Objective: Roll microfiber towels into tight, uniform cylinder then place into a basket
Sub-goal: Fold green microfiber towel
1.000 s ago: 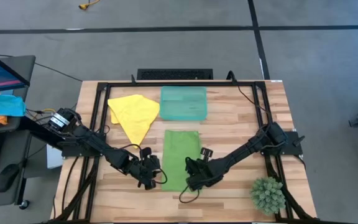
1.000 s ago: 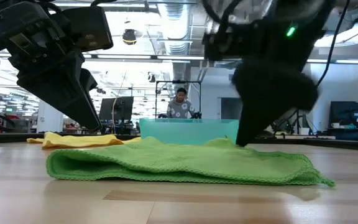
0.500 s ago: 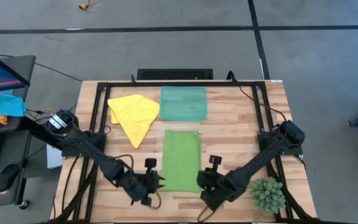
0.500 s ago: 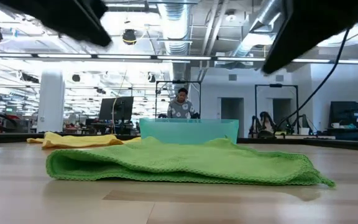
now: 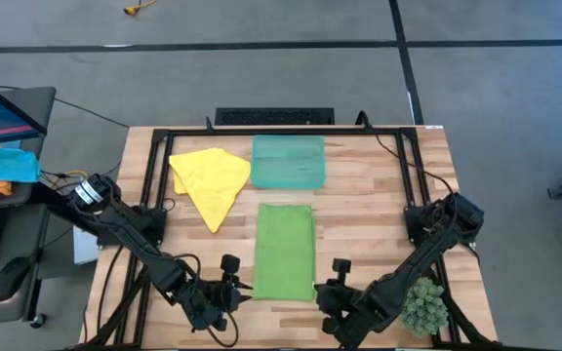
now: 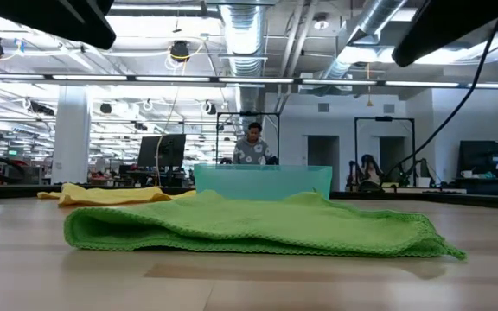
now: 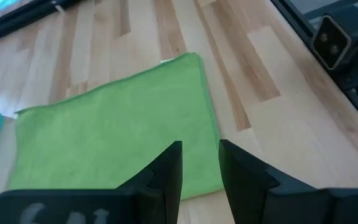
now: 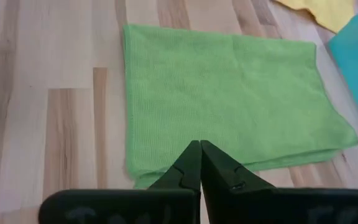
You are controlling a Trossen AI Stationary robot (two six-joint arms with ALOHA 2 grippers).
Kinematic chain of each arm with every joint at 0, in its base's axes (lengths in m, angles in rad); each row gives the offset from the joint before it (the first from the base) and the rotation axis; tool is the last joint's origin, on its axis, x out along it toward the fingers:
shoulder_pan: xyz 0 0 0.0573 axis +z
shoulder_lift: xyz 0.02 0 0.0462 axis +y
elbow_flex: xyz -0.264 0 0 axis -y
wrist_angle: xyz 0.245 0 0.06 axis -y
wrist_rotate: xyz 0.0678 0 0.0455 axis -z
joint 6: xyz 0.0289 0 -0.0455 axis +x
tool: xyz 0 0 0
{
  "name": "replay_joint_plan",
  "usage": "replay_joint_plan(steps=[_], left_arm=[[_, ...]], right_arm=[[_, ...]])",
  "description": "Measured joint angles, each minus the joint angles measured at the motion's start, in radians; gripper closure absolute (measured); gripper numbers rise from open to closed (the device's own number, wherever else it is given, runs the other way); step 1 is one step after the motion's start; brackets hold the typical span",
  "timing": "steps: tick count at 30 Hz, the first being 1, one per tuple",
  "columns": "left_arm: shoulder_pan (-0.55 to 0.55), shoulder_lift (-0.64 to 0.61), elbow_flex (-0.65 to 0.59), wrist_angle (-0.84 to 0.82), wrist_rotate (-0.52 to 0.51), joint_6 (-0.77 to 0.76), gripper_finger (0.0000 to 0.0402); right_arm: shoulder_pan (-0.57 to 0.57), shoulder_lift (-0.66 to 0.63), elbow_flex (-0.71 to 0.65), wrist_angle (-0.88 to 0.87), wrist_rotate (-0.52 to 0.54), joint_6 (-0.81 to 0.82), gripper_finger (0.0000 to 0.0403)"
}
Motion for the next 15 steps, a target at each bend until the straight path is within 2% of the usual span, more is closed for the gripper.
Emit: replay_joint_plan(steps=[9,15], left_arm=[[0.002,0.000,0.000,0.003,0.053,-0.007,0.0294],[0.008,0.001,0.000,0.004,0.089,-0.012,0.0243]], right_arm=[[-0.009,0.000,0.000,0.050,-0.044,-0.028,0.0326],[-0.009,0.000,0.000,0.099,-0.077,-0.061,0.0280]])
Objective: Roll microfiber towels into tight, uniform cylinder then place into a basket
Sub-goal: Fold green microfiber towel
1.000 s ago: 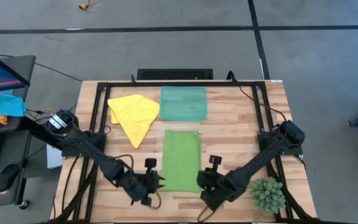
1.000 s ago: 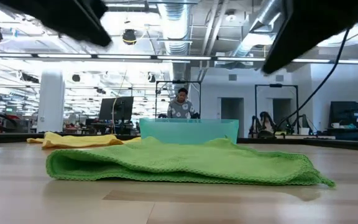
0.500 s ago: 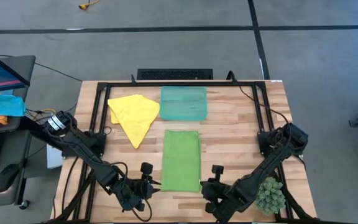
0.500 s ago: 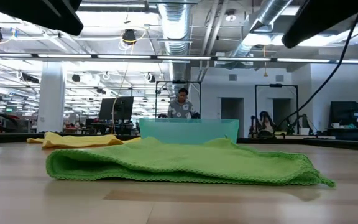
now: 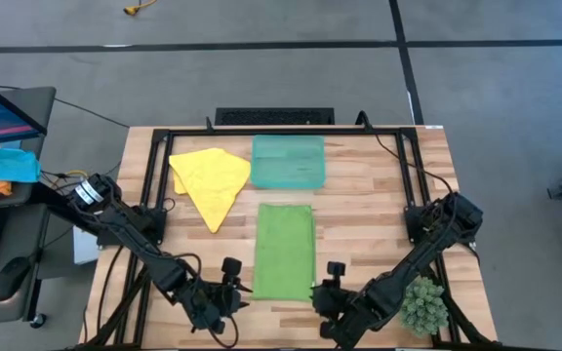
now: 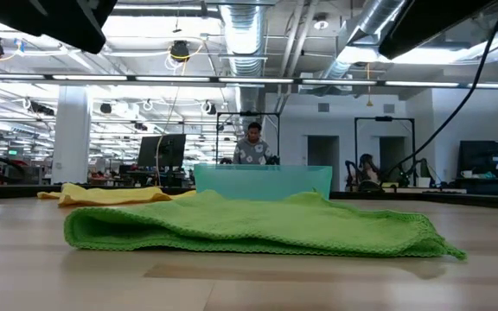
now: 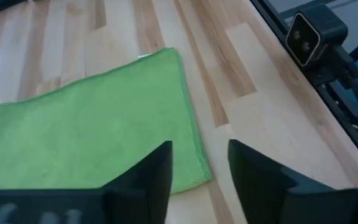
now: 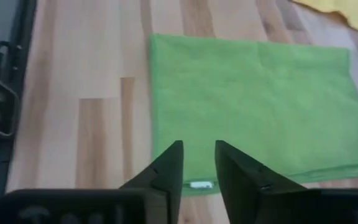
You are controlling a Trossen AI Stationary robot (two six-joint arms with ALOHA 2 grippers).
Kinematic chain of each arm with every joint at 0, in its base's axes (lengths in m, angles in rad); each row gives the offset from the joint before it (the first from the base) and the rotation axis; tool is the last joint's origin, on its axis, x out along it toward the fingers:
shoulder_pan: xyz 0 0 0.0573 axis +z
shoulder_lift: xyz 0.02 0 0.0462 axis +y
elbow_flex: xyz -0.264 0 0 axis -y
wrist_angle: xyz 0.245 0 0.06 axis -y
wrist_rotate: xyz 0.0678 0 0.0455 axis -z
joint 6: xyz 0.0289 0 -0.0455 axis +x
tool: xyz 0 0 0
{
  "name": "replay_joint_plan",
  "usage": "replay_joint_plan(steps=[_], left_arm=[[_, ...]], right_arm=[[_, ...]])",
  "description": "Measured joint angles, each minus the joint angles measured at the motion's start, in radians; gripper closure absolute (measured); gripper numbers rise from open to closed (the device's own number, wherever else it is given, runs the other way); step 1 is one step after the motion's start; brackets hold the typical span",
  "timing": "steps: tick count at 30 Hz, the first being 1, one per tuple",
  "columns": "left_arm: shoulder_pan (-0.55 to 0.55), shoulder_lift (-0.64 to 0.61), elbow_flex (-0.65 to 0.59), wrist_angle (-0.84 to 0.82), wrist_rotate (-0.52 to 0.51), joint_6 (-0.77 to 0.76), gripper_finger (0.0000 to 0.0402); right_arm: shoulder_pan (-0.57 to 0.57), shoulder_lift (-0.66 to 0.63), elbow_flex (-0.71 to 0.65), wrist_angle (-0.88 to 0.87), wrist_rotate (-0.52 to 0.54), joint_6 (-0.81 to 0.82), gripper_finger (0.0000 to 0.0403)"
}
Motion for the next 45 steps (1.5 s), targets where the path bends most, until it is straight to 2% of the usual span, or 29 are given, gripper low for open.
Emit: replay_joint_plan(steps=[6,10,16,23,30,33,35,45], left_arm=[[0.000,0.000,0.000,0.033,0.051,-0.043,0.0176],[0.000,0.006,-0.002,0.056,0.029,-0.044,0.0156],[-0.002,0.104,-0.003,0.129,0.002,0.019,0.0159],[0.007,0.183,-0.004,0.142,-0.036,0.044,0.0169],[0.054,0.286,-0.003,0.176,0.002,0.054,0.0173],[0.064,0.303,0.000,0.174,-0.007,0.024,0.0173],[0.070,0.305,0.000,0.171,-0.005,0.008,0.0173],[0.080,0.307,0.002,0.115,-0.031,-0.059,0.0178]], right_arm=[[0.004,0.004,0.000,0.015,-0.022,0.000,0.0249],[0.004,0.044,-0.002,0.022,-0.036,-0.002,0.0236],[0.002,0.111,-0.002,0.043,-0.063,0.000,0.0223],[-0.021,0.113,0.000,0.051,-0.110,-0.001,0.0221],[-0.044,0.153,-0.003,0.064,-0.163,-0.039,0.0222],[-0.045,0.172,0.006,0.101,-0.171,-0.045,0.0221],[-0.044,0.182,-0.004,0.056,-0.181,-0.052,0.0220],[-0.051,0.222,0.002,0.046,-0.185,-0.001,0.0223]])
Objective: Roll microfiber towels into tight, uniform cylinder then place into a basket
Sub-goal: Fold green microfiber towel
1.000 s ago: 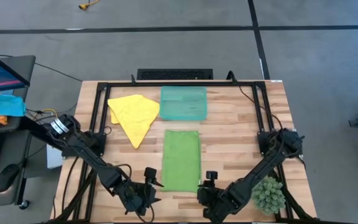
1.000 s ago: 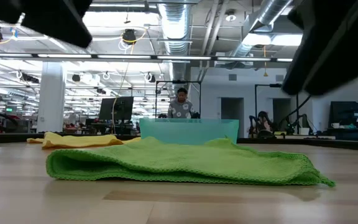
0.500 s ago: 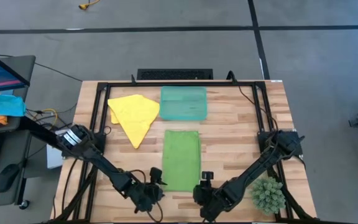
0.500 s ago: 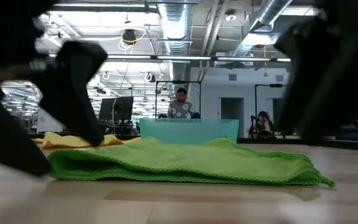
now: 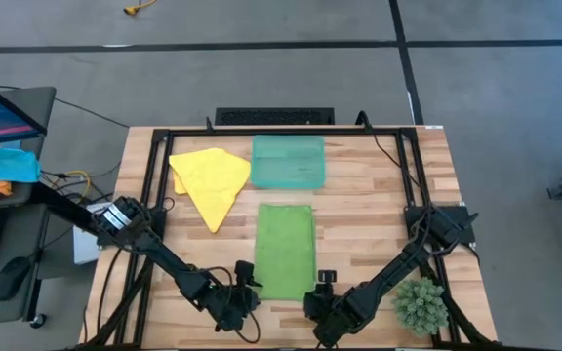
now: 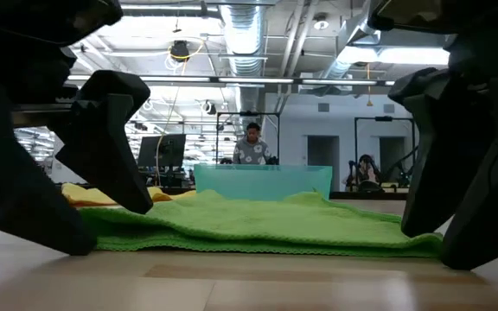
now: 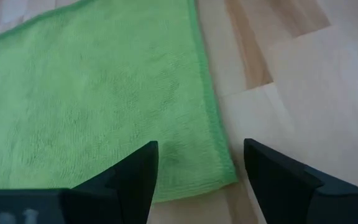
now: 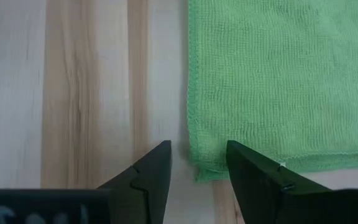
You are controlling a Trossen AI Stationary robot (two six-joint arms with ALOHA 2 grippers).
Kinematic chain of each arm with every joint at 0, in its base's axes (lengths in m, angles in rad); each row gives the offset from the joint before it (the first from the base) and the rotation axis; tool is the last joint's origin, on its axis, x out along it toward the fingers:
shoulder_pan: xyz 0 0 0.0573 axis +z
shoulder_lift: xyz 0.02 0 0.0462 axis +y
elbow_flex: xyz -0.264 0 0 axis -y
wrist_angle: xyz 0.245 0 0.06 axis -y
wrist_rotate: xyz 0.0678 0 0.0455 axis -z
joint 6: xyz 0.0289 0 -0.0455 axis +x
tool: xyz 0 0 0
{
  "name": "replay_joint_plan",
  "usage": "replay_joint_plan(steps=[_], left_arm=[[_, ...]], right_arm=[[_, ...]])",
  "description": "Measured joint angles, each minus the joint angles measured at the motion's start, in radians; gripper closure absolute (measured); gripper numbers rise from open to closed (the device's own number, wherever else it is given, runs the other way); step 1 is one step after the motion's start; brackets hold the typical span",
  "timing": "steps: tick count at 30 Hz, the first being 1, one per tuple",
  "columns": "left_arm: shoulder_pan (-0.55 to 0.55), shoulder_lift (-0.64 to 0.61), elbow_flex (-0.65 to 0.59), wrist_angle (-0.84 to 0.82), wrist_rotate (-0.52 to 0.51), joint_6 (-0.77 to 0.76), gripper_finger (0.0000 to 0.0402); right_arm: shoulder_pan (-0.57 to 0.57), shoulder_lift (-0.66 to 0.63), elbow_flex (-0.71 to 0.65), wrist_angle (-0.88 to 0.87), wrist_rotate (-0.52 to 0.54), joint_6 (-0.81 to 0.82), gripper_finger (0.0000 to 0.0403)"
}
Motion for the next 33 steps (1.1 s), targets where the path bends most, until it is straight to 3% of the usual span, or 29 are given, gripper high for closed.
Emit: replay_joint_plan(steps=[7,16,18,27,33], left_arm=[[0.002,0.002,-0.002,-0.001,0.008,0.002,0.0257],[0.000,0.000,-0.005,0.017,0.060,0.074,0.0389],[-0.003,-0.006,-0.006,0.012,0.056,0.073,0.0395],[-0.025,-0.062,-0.010,-0.025,0.037,0.065,0.0397],[-0.042,-0.076,0.002,-0.064,0.012,0.036,0.0396]], right_arm=[[-0.002,0.003,0.000,0.004,-0.003,0.010,0.0252],[-0.002,0.005,-0.002,0.020,0.005,0.017,0.0373],[-0.002,0.006,-0.003,0.016,0.015,0.011,0.0392],[0.006,0.012,0.032,-0.022,0.030,-0.014,0.0394],[0.023,0.012,0.109,-0.085,0.109,-0.054,0.0392]])
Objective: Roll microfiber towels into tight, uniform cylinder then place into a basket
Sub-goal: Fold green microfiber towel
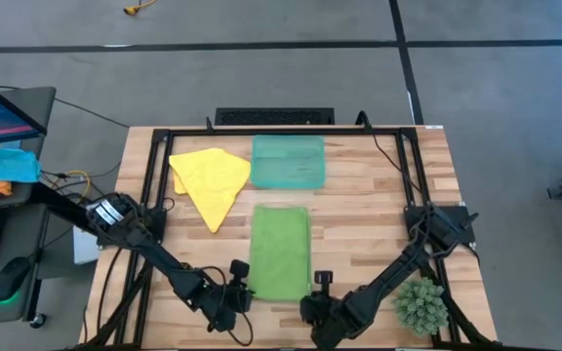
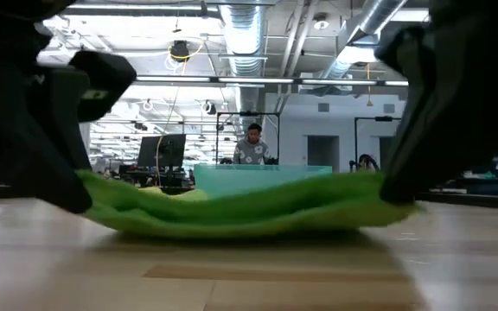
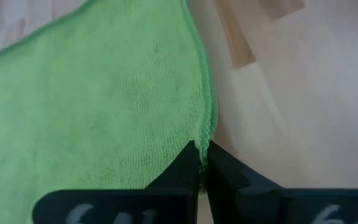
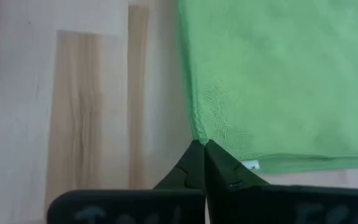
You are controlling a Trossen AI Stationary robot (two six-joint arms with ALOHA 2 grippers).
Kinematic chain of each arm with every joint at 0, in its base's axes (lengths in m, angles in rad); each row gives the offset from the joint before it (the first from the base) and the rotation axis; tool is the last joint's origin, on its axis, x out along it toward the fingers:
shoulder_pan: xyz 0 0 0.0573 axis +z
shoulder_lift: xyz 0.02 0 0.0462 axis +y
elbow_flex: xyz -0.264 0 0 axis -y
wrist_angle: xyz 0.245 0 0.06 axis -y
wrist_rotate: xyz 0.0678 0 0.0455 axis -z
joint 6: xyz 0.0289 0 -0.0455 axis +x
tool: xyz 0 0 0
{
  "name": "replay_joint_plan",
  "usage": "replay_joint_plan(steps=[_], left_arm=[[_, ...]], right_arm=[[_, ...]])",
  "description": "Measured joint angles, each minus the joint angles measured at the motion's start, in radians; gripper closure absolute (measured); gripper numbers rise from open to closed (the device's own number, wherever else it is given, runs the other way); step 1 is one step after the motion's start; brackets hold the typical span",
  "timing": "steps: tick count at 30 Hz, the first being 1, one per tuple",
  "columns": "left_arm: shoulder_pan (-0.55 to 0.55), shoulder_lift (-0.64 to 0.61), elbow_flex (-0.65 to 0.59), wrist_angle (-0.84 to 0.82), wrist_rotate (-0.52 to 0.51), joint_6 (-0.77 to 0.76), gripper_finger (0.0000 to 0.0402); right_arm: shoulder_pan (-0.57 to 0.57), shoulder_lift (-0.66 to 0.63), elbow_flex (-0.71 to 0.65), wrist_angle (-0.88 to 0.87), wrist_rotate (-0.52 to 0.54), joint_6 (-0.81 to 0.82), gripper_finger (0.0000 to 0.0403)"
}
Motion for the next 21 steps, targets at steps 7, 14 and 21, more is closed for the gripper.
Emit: replay_joint_plan(steps=[7,14,21], left_arm=[[-0.031,-0.004,0.156,-0.283,-0.084,-0.077,0.0399],[-0.096,-0.005,0.301,-0.508,-0.203,-0.176,0.0400],[-0.115,-0.006,0.373,-0.689,-0.244,-0.366,0.0399]], right_arm=[[0.014,-0.002,0.084,-0.029,0.053,-0.051,0.0397],[0.038,-0.004,0.163,-0.055,0.078,-0.052,0.0400],[0.063,-0.005,0.217,-0.084,0.167,-0.051,0.0399]])
